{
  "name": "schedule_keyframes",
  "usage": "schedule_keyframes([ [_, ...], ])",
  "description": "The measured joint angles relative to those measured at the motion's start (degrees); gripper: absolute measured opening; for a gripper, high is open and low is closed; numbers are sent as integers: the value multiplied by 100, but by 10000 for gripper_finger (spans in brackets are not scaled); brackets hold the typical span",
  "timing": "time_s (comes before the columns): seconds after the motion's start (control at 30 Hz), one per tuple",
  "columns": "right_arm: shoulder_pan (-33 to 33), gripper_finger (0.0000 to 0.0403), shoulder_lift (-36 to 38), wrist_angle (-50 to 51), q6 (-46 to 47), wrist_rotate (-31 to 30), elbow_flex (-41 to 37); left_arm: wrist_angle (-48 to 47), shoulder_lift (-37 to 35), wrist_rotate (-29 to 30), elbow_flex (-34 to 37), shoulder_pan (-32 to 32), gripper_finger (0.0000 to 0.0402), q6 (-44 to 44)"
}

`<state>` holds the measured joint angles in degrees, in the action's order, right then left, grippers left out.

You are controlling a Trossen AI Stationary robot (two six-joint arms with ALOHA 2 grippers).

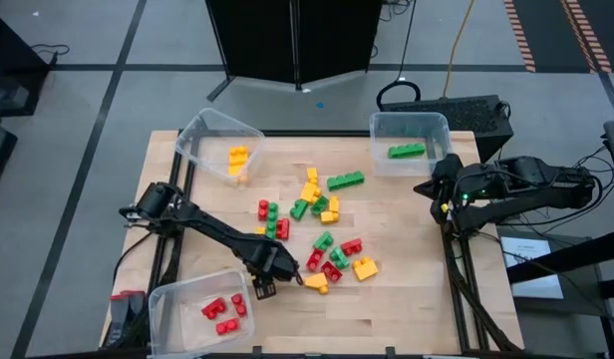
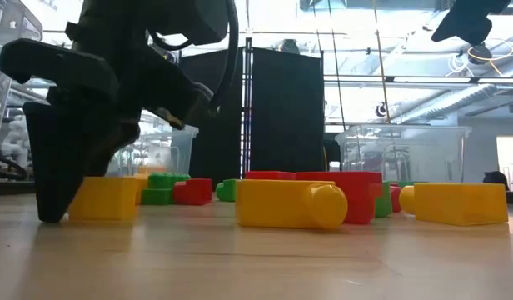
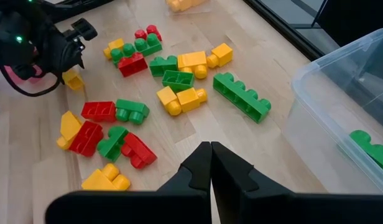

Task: Sort blocks
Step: Put the yellow game piece into the top left transparent bin

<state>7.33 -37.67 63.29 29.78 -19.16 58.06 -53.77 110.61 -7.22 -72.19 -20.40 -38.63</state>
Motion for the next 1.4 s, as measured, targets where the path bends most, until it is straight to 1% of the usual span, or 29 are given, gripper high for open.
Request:
schedule_keyframes([
  [0.07, 0, 6, -2, 0, 0, 0, 0, 45, 0, -27, 18, 19, 162, 3],
  [0.13, 0, 6, -2, 0, 0, 0, 0, 113, 0, -21, 12, 18, 149, 13],
  [0.27, 0, 6, -2, 0, 0, 0, 0, 400, 0, 56, 10, 19, 109, 12],
  [0.4, 0, 6, -2, 0, 0, 0, 0, 430, 0, 213, 3, 13, 78, 157],
  [0.53, 0, 6, -2, 0, 0, -2, 0, 458, -4, 296, 1, 19, 37, 293],
  [0.57, 0, 6, -1, 0, 0, -2, 0, 480, -7, 318, 1, 21, 33, 293],
  [0.73, 0, 6, -2, 0, -6, -2, 0, 495, -7, 325, -11, 59, 33, 173],
  [0.87, 0, 6, -2, 0, -20, -2, 0, 482, 11, 339, -161, 117, 33, 155],
  [1.07, 0, 6, -2, 1, -23, -2, 0, -166, 9, 477, -670, 298, 33, 153],
  [1.23, 0, 6, 0, 2, -44, -2, 0, -633, -175, 1006, -1295, 569, 33, 317],
  [1.4, 0, 6, -2, 2, -48, -39, 0, -1190, -722, 1704, -1842, 994, 33, 590],
])
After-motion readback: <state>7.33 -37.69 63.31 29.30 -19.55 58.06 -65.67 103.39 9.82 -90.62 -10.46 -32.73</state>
